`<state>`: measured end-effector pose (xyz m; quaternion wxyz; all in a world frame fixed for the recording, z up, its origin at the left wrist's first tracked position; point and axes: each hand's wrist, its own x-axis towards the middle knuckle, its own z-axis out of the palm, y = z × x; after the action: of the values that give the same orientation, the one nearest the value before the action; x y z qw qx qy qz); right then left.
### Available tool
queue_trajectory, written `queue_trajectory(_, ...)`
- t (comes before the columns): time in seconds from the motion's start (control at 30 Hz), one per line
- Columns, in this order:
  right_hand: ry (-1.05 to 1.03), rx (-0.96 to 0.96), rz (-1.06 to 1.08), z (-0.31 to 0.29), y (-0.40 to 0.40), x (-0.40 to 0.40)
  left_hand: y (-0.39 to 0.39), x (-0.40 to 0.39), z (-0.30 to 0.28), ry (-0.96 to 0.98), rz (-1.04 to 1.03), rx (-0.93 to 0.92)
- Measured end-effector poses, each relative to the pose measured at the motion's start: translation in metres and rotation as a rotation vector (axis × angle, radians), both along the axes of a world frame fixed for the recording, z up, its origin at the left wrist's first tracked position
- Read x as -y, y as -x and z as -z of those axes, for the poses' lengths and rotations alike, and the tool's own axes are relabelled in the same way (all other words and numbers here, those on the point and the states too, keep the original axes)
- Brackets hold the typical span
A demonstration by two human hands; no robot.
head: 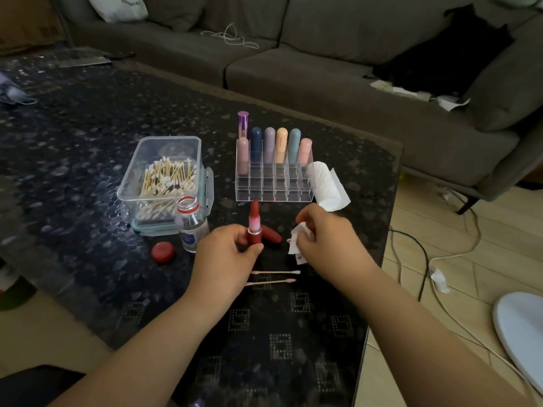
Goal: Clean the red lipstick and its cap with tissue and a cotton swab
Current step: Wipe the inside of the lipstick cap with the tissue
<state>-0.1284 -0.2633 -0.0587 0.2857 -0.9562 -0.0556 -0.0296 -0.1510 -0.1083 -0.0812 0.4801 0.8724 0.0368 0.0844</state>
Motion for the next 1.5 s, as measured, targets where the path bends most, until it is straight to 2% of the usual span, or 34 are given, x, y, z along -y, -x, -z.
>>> queue_trajectory(0.1,0.082,-0.038,-0.044,-0.003,-0.006,-0.007,-0.001,-0.003,0.003,-0.014,-0.059,-0.009)
queue_trajectory(0.23,0.088,-0.051,-0.048,-0.011,-0.018,-0.017,-0.002,-0.008,0.005,-0.005,-0.066,0.005)
queue_trajectory(0.43,0.265,-0.118,-0.085,0.006,-0.031,-0.042,-0.006,-0.011,0.006,-0.02,-0.064,0.031)
queue_trajectory(0.63,0.27,-0.182,-0.074,0.009,-0.033,-0.034,-0.01,-0.009,0.008,-0.069,-0.08,0.048)
queue_trajectory(0.8,0.116,-0.137,-0.028,0.0,-0.021,-0.011,-0.01,-0.005,0.01,-0.112,-0.079,0.03)
queue_trajectory(0.93,-0.033,-0.148,-0.089,-0.01,-0.008,0.0,-0.009,-0.004,0.011,-0.133,-0.079,0.015)
queue_trajectory(1.27,-0.258,-0.221,-0.161,-0.005,0.002,0.006,-0.01,-0.005,0.014,-0.261,-0.065,0.022)
queue_trajectory(1.5,-0.472,-0.254,-0.208,-0.011,0.006,0.006,0.013,-0.013,-0.001,-0.163,-0.042,0.044)
